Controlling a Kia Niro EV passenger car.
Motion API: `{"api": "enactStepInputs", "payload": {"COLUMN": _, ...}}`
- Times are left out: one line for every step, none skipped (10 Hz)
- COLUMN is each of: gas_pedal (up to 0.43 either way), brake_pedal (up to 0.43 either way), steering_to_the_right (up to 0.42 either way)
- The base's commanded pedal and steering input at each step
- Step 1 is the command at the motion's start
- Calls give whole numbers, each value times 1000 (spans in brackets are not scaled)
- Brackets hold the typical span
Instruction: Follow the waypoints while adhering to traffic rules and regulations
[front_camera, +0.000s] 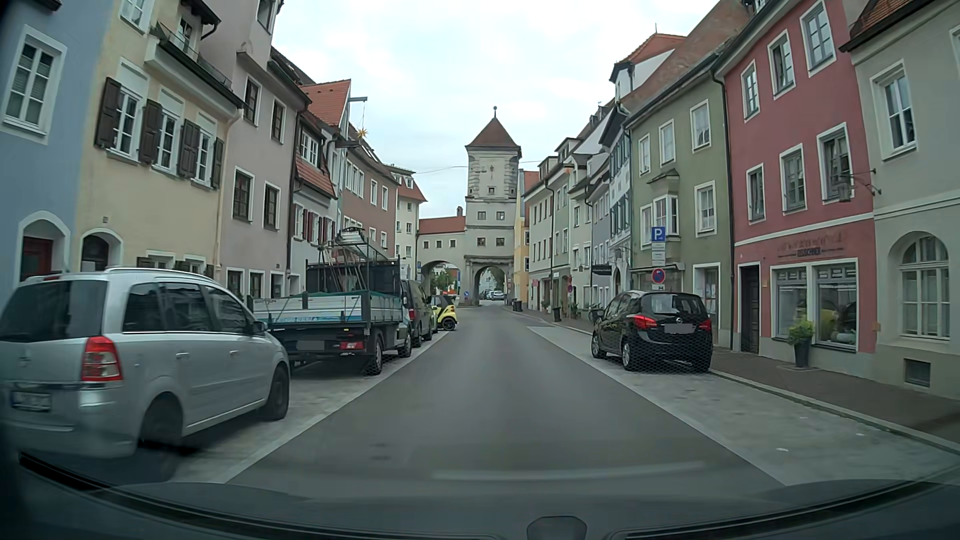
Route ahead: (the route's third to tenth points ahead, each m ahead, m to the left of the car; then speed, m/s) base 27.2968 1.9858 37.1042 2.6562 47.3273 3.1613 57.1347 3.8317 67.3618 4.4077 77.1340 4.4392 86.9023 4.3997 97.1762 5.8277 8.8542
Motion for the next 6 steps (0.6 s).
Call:
{"api": "enactStepInputs", "payload": {"gas_pedal": 67, "brake_pedal": 0, "steering_to_the_right": -6}}
{"api": "enactStepInputs", "payload": {"gas_pedal": 67, "brake_pedal": 0, "steering_to_the_right": -6}}
{"api": "enactStepInputs", "payload": {"gas_pedal": 67, "brake_pedal": 0, "steering_to_the_right": -6}}
{"api": "enactStepInputs", "payload": {"gas_pedal": 67, "brake_pedal": 0, "steering_to_the_right": -6}}
{"api": "enactStepInputs", "payload": {"gas_pedal": 67, "brake_pedal": 0, "steering_to_the_right": -6}}
{"api": "enactStepInputs", "payload": {"gas_pedal": 67, "brake_pedal": 0, "steering_to_the_right": -6}}
